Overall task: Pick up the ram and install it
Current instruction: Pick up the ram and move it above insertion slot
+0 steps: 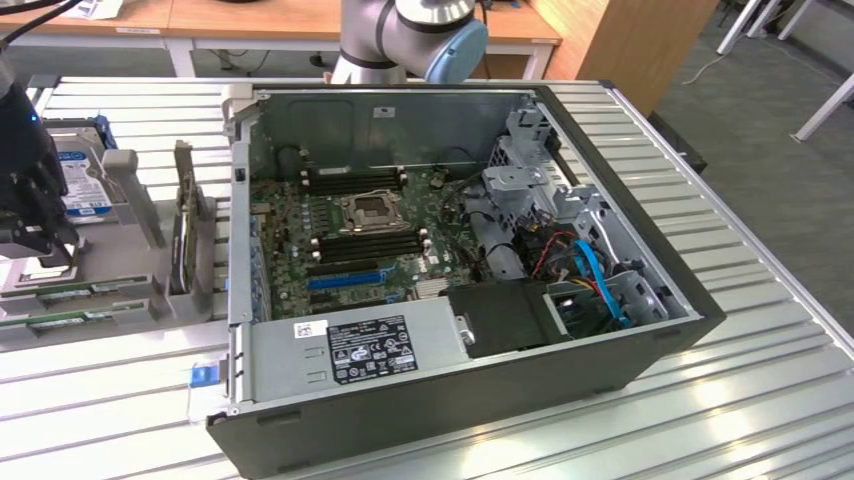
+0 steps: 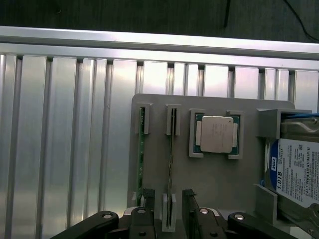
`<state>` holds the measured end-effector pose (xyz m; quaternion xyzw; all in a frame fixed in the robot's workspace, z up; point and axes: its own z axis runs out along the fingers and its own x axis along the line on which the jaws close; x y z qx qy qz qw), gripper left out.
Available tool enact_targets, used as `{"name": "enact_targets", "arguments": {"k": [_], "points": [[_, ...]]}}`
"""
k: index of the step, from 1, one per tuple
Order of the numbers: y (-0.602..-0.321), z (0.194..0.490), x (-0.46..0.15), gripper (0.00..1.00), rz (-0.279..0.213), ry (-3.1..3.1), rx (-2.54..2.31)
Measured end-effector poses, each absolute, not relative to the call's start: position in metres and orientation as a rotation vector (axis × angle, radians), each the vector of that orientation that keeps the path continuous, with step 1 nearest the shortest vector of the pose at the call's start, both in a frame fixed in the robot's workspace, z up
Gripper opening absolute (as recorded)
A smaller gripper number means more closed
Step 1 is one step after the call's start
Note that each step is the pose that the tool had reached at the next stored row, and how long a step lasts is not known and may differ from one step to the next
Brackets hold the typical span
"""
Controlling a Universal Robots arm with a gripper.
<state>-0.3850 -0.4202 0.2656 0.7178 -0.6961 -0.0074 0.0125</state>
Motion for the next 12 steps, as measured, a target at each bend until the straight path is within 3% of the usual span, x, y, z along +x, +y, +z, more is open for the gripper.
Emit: {"name": "enact_targets", "arguments": {"k": [12], "points": [[-0.4264, 0.2657, -0.385, 0.35, -0.023, -2.169, 2.237]]}}
